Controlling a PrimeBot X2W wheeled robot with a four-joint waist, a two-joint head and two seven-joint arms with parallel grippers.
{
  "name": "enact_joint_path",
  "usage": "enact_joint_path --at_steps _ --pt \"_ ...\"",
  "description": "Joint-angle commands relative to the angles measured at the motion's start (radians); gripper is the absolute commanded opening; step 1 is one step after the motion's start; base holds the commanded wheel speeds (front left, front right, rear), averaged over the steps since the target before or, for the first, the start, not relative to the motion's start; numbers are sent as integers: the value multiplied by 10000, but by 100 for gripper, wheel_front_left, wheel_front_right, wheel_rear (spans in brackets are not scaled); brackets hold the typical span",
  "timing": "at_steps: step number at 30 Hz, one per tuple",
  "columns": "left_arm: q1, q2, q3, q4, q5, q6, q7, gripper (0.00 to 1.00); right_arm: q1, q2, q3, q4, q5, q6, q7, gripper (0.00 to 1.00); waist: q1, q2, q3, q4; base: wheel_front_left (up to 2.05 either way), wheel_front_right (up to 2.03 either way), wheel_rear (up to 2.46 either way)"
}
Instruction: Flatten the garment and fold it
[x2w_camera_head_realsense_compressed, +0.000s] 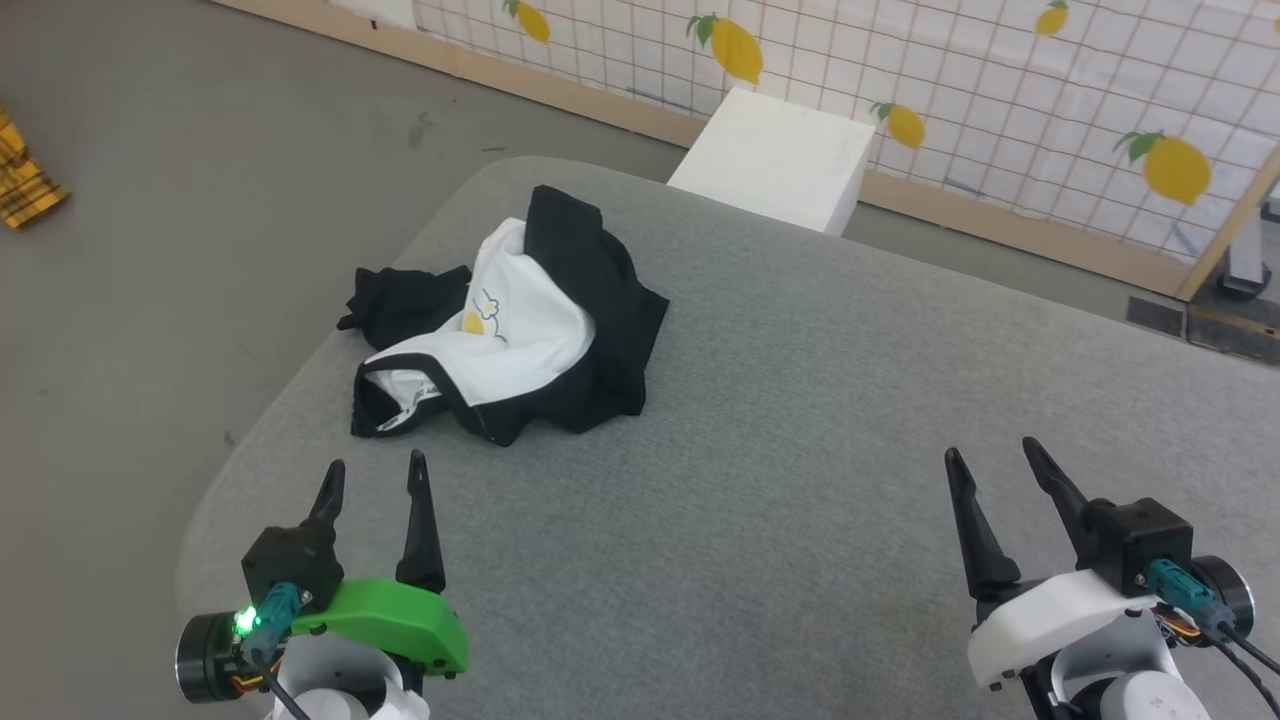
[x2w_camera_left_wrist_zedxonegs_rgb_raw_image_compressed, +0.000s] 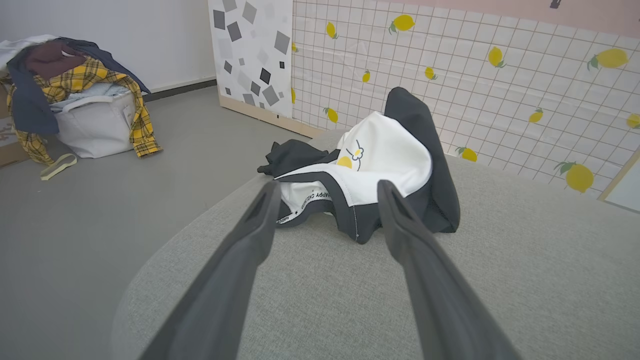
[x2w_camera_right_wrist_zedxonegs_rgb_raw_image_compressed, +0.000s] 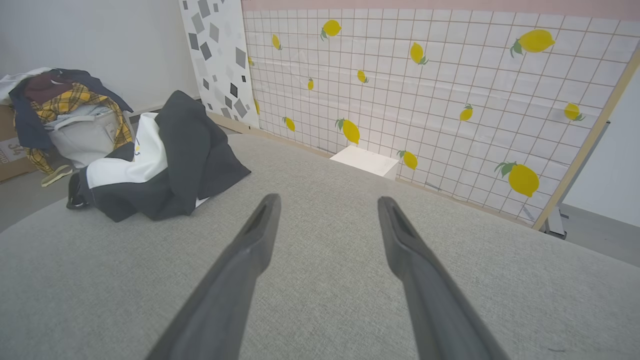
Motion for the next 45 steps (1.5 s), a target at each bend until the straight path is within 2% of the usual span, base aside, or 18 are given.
enact_joint_path --at_steps 1,24,45 --pt "-78 108 -31 58 -103 130 -91 100 -172 15 -10 53 63 -10 -114 100 0 43 25 160 0 0 0" --pt "1 542 -276 5 -777 719 -390 100 -361 20 144 428 321 -13 -462 100 0 56 84 1362 0 0 0" --pt "-54 744 -570 217 -1483 1221 -827 100 -533 25 119 635 452 -16 -647 100 0 68 205 2158 0 0 0"
